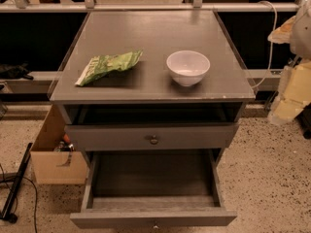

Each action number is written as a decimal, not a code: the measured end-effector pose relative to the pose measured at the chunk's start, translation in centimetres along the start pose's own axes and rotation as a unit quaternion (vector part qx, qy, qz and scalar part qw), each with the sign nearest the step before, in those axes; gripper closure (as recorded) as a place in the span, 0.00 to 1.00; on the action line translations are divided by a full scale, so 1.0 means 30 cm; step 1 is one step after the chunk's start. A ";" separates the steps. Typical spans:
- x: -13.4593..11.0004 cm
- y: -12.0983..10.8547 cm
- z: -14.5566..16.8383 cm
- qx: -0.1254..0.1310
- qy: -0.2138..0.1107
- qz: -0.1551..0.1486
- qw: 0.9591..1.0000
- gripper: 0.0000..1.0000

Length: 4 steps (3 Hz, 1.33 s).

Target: Close middle drawer

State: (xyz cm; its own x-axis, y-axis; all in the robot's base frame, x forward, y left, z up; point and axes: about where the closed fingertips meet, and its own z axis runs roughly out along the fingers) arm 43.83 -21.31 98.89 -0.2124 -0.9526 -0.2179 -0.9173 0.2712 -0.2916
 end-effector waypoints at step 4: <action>0.091 0.232 0.184 -0.024 -0.129 0.072 0.989 0.00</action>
Offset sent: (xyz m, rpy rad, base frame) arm -0.0075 -0.0071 -0.0077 0.0656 0.0028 0.0237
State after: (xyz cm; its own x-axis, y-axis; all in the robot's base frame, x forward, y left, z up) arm 38.74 -21.27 91.12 -0.2541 -0.8363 -0.4858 -0.9003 0.3880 -0.1971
